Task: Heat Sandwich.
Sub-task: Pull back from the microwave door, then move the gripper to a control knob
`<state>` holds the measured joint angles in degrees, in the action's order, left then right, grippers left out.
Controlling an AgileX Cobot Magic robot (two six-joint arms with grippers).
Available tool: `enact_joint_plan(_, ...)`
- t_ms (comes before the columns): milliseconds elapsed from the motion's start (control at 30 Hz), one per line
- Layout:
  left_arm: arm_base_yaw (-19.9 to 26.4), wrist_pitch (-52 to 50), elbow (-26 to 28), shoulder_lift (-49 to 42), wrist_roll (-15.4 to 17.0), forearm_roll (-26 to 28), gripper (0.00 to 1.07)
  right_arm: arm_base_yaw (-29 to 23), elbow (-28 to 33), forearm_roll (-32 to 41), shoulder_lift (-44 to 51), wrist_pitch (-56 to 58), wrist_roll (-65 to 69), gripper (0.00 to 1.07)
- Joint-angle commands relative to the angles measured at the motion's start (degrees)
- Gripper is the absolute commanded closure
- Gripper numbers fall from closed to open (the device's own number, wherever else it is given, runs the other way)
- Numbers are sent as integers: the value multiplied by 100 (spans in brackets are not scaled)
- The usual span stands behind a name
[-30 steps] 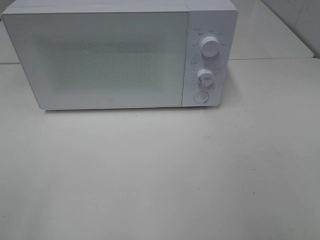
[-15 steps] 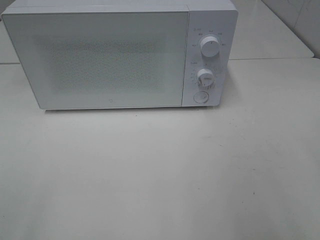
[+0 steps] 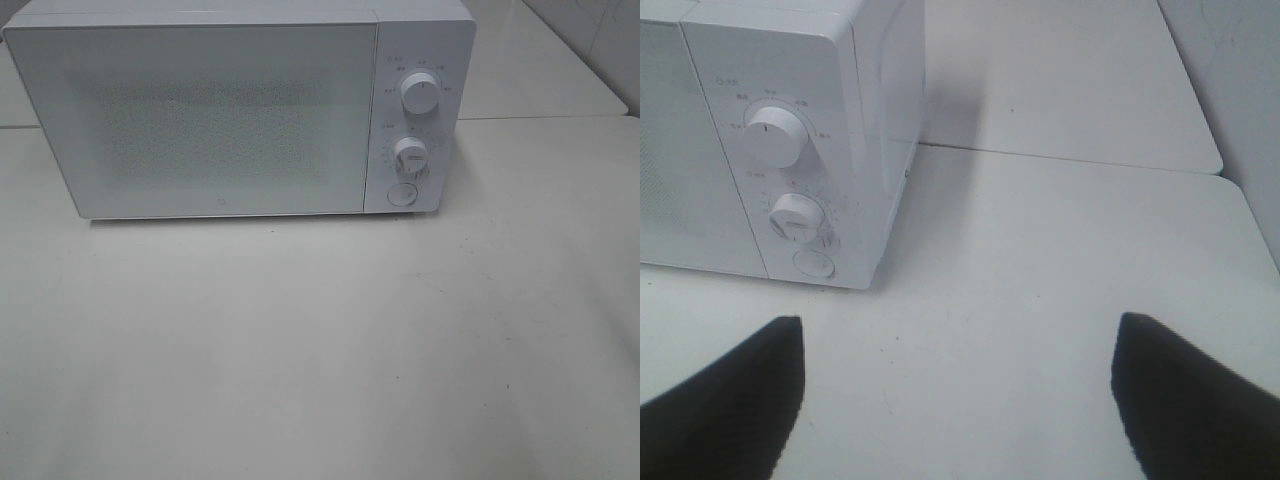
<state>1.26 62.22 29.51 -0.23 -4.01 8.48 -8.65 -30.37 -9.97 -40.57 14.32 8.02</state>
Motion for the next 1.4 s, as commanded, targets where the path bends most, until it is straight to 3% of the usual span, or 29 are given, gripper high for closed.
enact_joint_plan(33, 6, -63, 0, -132, 29, 11, 9, 46, -40, -52, -275, -435, 103, 31)
enact_joint_plan(400, 6, -63, 0, -132, 29, 11, 9, 40, 453, 57, -1604, -2796, -115, 31)
enact_joint_plan(700, 6, -63, 0, -132, 29, 11, 9, -29, 865, 1576, -2504, -4446, -974, 31)
enact_joint_plan(1033, 6, -63, 0, -132, 29, 11, 9, -1427, 957, 3535, -3587, -6005, -2206, 31)
enact_joint_plan(1400, 6, -63, 0, -132, 29, 11, 9, -2653, 831, 4784, -4807, -7655, -2223, 31)
